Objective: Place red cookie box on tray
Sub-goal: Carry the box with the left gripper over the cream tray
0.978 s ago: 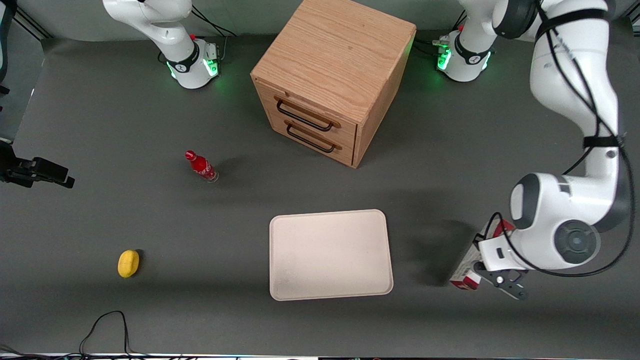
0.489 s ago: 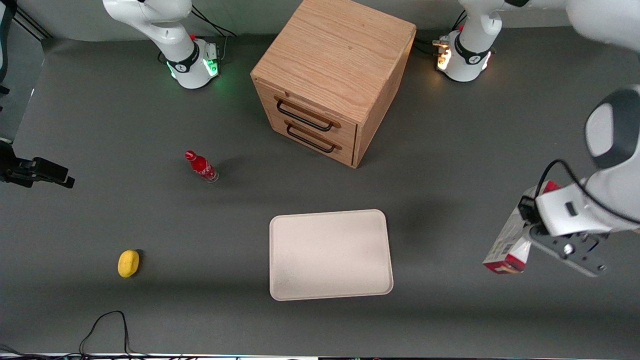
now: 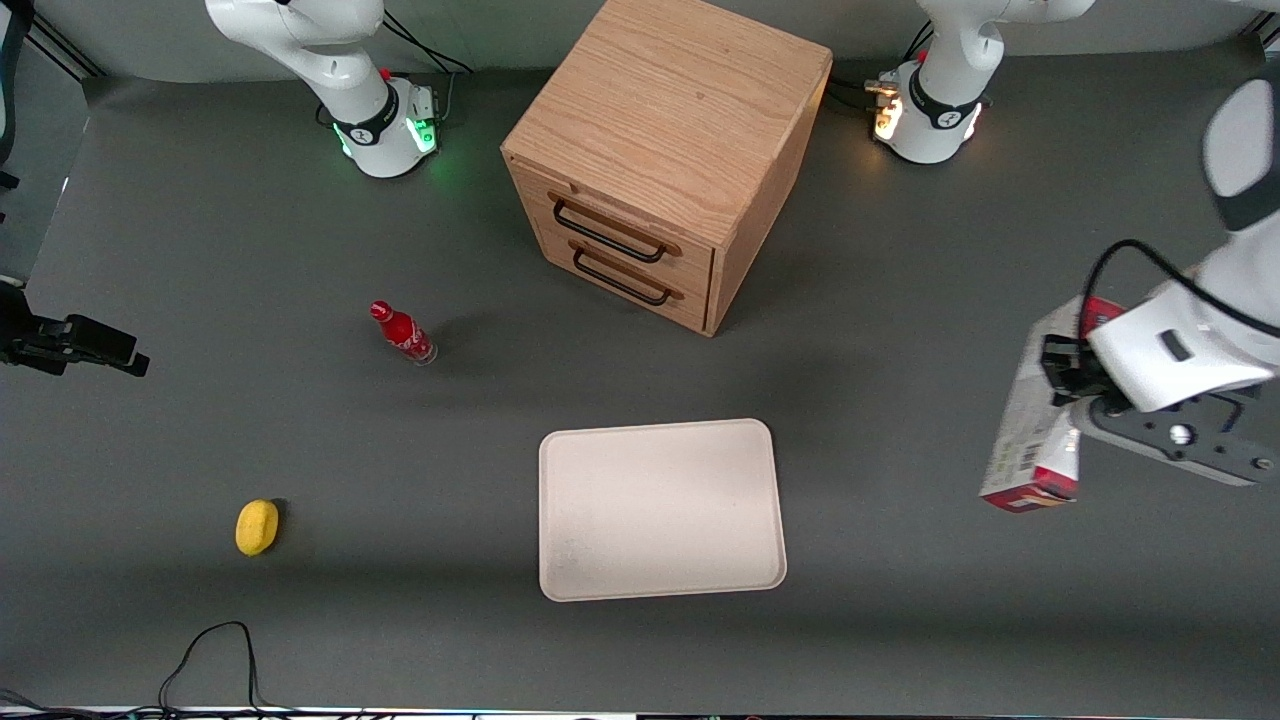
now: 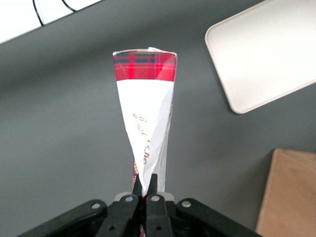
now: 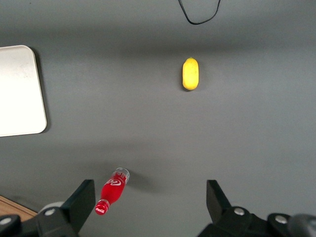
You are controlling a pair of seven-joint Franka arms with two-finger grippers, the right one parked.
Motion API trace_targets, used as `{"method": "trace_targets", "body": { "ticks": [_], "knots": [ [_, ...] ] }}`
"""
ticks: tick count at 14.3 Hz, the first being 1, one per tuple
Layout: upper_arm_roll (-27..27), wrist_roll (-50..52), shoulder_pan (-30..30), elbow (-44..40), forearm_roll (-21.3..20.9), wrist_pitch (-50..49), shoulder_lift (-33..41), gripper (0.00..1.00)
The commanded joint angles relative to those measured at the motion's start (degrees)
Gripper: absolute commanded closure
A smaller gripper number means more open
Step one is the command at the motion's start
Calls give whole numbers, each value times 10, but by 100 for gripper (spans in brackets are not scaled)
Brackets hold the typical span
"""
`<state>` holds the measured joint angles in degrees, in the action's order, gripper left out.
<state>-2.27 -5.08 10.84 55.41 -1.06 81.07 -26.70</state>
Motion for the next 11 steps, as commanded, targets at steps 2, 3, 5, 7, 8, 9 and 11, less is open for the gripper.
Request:
{"method": "trace_targets", "body": {
  "ticks": [2, 3, 5, 7, 8, 9, 11],
  "knots": [
    [7, 210, 89, 4, -1, 14, -4, 100],
    [7, 252, 108, 4, -1, 23, -6, 100],
    [6, 318, 139, 3, 0, 44, -17, 100],
    [5, 386, 168, 3, 1, 65, -23, 100],
    [5, 414, 181, 3, 1, 72, -26, 100],
    [6, 442, 194, 3, 1, 75, -31, 100],
    [8, 462, 200, 4, 3, 75, -42, 100]
  ]
}}
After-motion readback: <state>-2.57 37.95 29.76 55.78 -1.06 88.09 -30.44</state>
